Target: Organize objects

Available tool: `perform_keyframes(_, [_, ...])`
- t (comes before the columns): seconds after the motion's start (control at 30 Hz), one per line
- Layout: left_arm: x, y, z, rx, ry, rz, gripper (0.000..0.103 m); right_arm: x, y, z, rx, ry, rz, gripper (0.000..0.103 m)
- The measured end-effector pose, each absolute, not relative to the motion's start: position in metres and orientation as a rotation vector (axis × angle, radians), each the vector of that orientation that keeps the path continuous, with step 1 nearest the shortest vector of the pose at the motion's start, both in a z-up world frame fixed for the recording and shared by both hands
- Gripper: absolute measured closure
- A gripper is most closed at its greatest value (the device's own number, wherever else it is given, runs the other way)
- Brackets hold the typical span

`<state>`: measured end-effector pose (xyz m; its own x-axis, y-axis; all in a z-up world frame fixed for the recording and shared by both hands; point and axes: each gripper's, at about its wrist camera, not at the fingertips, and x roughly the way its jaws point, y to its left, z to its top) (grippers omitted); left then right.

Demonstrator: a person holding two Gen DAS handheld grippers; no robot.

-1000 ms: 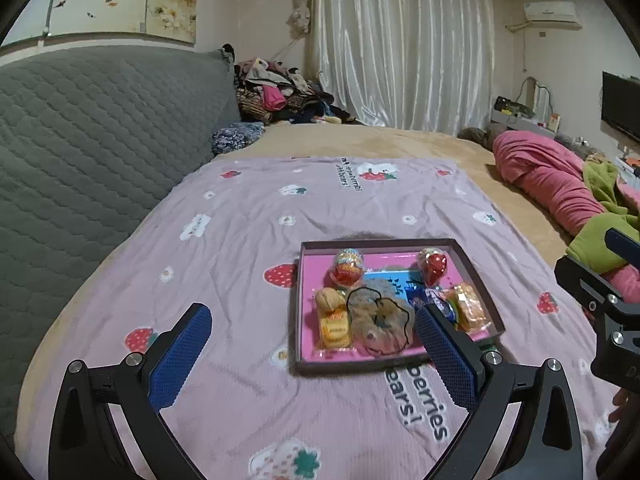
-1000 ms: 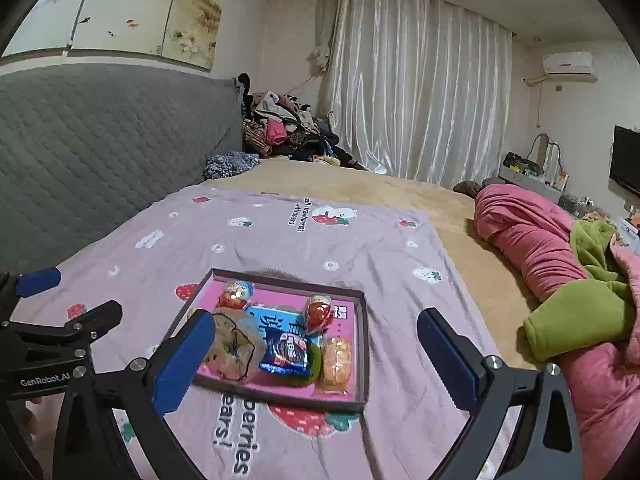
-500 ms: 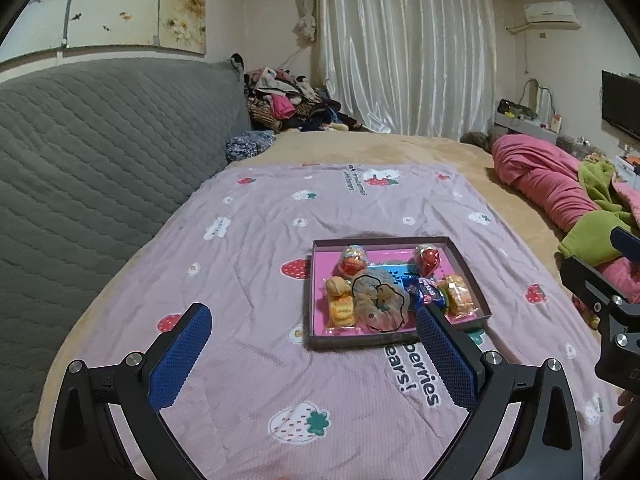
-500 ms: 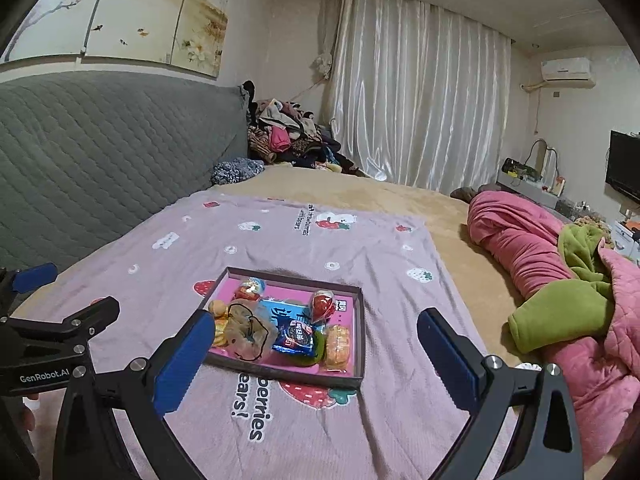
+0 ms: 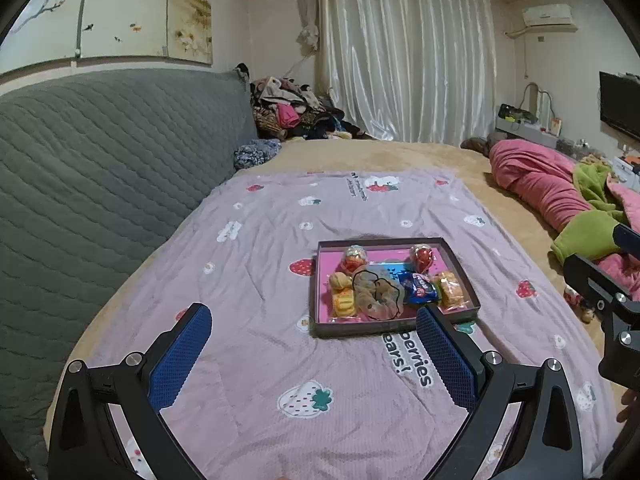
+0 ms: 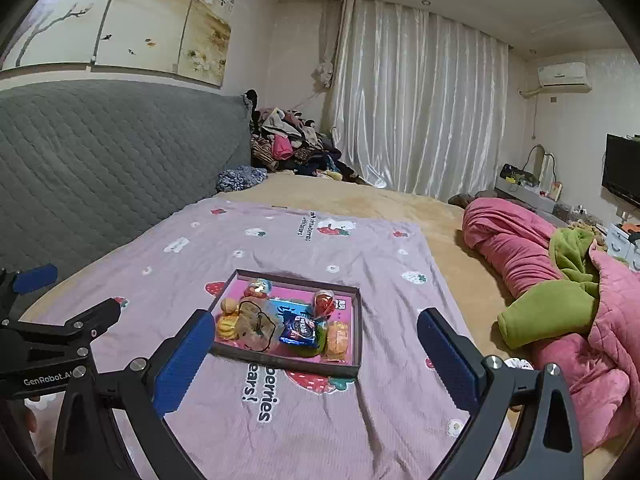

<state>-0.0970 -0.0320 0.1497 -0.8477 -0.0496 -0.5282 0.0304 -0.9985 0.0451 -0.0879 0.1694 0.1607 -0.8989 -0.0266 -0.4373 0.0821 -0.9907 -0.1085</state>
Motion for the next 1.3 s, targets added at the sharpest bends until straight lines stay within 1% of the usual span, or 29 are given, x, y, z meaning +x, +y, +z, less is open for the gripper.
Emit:
perform_keyframes(0.23, [-0.077,-0.032,0.156,0.843,-0.060,-2.980,0.001,-0.068,0.164,0.168,0.658,0.207,-3.001,0.001])
perform_keyframes(0.53, [-0.060,-0.037,0.143,0.878,-0.034,-2.966,0.001,-0.047,0.169,0.165,0.635,0.202,-3.013,0.001])
perform_keyframes(1.3, [-0.054,-0.031,0.112,0.930,-0.077,-2.946,0.001,-0.046,0.174,0.127,0.734,0.194,-2.993,0.001])
